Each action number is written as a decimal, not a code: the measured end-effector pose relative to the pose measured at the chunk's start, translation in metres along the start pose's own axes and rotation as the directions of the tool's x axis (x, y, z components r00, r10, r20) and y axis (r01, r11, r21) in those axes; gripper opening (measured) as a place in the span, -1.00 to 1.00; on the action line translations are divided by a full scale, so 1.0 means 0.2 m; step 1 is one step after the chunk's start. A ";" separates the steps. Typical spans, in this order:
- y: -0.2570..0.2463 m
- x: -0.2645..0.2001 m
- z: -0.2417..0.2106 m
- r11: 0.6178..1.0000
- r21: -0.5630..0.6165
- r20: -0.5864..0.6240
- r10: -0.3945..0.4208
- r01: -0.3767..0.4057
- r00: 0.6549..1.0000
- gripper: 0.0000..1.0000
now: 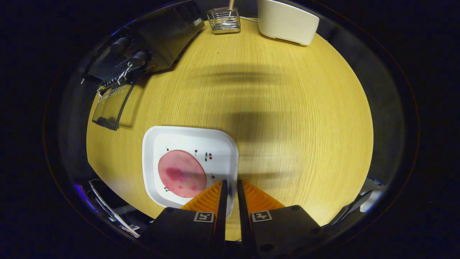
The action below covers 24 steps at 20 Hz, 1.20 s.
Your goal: Open the toaster oven, put the food inside, and close the toaster oven door.
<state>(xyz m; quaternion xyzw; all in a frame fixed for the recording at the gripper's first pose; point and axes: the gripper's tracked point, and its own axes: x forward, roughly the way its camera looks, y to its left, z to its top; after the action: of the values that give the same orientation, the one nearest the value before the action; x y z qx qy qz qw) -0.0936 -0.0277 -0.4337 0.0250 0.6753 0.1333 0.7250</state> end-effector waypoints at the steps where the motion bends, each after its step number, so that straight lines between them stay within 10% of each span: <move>1: 0.00 0.00 0.00 1.000 0.018 -0.001 0.011 -0.011 1.000 -0.57; 11: 0.06 -0.04 0.00 0.898 0.276 0.117 0.321 -0.341 0.940 -0.89; 24: 0.46 -0.31 -0.05 0.738 0.418 0.283 0.448 -0.530 0.848 -0.90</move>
<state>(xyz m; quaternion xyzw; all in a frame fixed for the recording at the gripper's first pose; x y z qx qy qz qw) -0.1210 0.0462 -0.3539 0.3920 0.5940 0.1448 0.6874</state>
